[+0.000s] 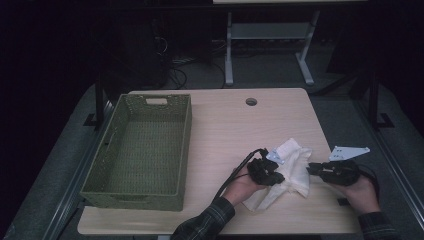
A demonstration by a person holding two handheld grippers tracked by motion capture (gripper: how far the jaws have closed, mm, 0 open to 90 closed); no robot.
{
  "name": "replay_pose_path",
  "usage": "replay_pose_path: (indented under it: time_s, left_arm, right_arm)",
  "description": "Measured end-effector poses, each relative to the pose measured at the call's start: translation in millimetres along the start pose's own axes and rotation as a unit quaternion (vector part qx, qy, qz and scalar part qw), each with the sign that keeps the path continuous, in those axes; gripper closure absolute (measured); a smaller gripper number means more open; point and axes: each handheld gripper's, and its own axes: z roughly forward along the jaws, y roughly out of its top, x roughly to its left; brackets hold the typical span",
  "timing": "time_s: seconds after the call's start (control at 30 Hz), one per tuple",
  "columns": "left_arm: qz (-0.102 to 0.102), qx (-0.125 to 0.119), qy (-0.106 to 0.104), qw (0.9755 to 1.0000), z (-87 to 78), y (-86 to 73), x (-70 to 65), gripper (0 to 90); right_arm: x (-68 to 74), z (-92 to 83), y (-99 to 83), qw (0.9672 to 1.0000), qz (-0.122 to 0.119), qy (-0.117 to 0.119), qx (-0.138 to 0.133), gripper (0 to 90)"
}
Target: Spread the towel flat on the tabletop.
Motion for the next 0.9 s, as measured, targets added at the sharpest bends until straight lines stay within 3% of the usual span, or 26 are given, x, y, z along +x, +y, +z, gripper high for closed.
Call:
replay_pose_path:
  time_s: [0.27,0.37,0.47,0.7,0.73,0.9]
  left_arm:
    - [-0.003,-0.027,0.024,0.9994,-28.9,4.0,7.0,86.4]
    - [-0.005,-0.032,0.039,0.9987,-38.8,4.5,12.0,86.4]
    - [-0.017,-0.05,0.059,0.9968,-53.6,4.8,21.5,86.4]
    - [-0.026,-0.063,0.086,0.9939,-73.3,4.1,35.6,86.5]
    - [-0.03,-0.065,0.093,0.993,-76.5,3.2,39.6,86.4]
    - [-0.036,-0.063,0.104,0.9919,-78.1,0.1,47.2,86.5]
  right_arm:
    - [-15.0,10.8,27.5,0.9998,-0.002,0.002,-0.02,74.4]
    - [-24.7,16.1,40.9,0.9995,0.001,0.005,-0.031,74.3]
    - [-43.2,30.5,54.3,0.999,0.019,0.011,-0.039,74.1]
    - [-69.2,63.3,54.1,0.9989,0.042,-0.002,-0.021,72.0]
    - [-76.0,71.8,52.5,0.9984,0.056,-0.004,-0.011,70.4]
    - [-82.4,80.9,53.1,0.9981,0.06,-0.012,-0.006,66.8]
